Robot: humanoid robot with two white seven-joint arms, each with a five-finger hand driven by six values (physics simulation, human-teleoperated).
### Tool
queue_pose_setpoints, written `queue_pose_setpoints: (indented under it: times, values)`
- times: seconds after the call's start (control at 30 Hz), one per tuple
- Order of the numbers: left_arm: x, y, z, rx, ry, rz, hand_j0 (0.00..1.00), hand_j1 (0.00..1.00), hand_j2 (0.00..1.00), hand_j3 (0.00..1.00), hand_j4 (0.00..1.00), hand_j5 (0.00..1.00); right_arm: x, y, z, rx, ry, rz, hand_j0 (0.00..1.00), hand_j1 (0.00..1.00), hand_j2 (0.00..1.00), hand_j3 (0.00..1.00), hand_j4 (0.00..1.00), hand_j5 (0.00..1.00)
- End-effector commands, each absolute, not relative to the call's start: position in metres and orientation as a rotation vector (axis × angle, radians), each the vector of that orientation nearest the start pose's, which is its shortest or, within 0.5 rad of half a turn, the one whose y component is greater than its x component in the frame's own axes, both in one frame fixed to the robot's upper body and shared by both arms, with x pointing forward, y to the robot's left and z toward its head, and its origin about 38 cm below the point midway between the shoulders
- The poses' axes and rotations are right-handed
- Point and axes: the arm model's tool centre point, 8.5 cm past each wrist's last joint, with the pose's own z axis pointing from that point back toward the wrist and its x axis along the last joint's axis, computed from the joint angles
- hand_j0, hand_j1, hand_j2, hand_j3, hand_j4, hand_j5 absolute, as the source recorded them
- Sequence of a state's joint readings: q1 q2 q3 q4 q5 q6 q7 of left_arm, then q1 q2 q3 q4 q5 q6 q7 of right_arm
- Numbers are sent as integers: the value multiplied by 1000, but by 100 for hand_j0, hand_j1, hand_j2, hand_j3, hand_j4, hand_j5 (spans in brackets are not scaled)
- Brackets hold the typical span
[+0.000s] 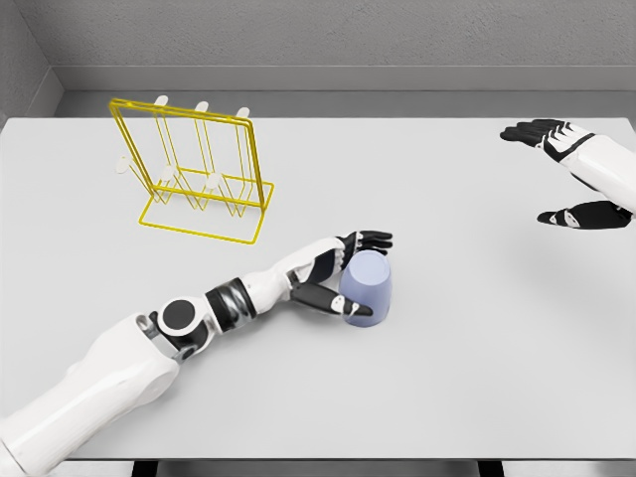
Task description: Place the cup on the cup holder with both arms
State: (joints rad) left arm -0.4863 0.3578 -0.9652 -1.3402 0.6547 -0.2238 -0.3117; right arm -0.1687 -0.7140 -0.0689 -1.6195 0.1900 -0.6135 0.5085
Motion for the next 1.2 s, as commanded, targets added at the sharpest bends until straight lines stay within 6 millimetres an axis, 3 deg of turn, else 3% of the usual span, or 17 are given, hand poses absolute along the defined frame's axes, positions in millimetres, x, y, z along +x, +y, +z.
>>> queue_pose_setpoints:
  times: [0.0,0.13,0.4,0.67,1.17]
  values:
    - [384,91,71,-807,-1407,-826,71,71,71,71,71,71,372,-376,246,-472,-1809,1504,100,100,100,100,100,100]
    - [384,91,72,-809,-1412,-826,64,64,64,64,64,64,372,-376,246,-472,-1809,1504,100,100,100,100,100,100]
    - [387,90,79,-815,-1429,-824,64,64,64,64,64,64,372,-376,246,-472,-1809,1504,100,100,100,100,100,100]
    - [390,92,100,-825,-1474,-854,66,66,66,66,66,66,371,-376,245,-470,-1806,1505,100,100,100,100,100,100]
    - [387,146,132,-735,-1521,-943,66,66,66,66,66,66,371,-377,245,-471,-1806,1505,100,100,100,100,100,100]
